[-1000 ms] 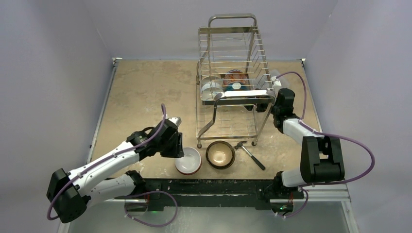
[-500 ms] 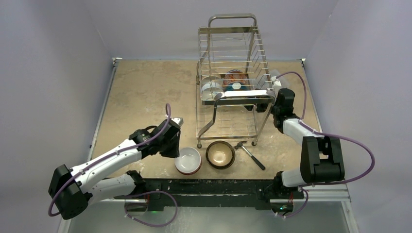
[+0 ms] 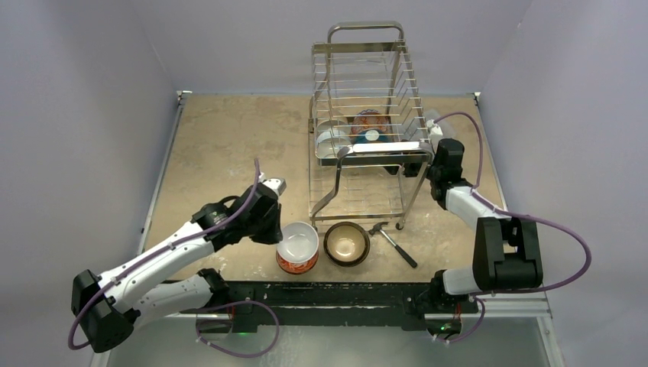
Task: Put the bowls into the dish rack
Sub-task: Pick up the bowl from the center of the board, then adjust the dish rack at the center of the board.
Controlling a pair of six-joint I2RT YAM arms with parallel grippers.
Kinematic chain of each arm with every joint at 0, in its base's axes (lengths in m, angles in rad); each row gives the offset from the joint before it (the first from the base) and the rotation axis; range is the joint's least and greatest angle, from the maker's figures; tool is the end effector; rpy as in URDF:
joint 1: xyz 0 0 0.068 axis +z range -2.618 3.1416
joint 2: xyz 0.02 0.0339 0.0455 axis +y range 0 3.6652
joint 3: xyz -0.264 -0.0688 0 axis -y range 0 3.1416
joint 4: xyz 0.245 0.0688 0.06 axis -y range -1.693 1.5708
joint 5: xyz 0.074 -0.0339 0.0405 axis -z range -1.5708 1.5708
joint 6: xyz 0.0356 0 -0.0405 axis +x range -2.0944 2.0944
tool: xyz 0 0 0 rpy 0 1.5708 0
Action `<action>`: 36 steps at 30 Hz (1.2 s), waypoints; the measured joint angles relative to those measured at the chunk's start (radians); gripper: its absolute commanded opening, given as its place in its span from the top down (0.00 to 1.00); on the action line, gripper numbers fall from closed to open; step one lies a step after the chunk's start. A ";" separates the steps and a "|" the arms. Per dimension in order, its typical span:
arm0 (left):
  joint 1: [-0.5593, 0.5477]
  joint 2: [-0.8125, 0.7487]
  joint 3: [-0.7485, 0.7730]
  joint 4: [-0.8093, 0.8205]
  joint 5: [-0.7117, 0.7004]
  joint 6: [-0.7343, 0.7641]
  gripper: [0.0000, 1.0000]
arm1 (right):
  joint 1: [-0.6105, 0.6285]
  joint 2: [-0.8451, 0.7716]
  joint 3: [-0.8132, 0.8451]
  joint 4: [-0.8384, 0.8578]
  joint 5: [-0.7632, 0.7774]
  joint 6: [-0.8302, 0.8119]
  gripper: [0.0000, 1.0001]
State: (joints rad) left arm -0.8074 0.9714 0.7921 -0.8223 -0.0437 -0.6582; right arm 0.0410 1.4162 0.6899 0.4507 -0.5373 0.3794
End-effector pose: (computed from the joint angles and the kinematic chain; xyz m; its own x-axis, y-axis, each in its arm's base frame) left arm 0.1269 -0.1303 0.2545 -0.8923 0.0485 -0.4489 0.2019 0.9321 -0.3006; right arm 0.3020 0.0306 0.2280 -0.4479 0.3001 -0.8422 -0.3891 0.7827 0.4858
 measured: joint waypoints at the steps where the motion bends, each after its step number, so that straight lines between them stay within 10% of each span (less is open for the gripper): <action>1: 0.000 -0.010 0.001 0.001 0.000 0.000 1.00 | 0.000 -0.002 0.000 -0.002 0.000 0.000 0.16; 36: 0.133 0.094 0.177 -0.003 -0.363 0.000 1.00 | 0.000 0.003 0.013 -0.001 -0.083 -0.021 0.18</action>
State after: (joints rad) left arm -0.6746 1.0653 0.9688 -0.8249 -0.4068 -0.6582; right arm 0.0410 1.4193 0.7029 0.4496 -0.6205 0.3580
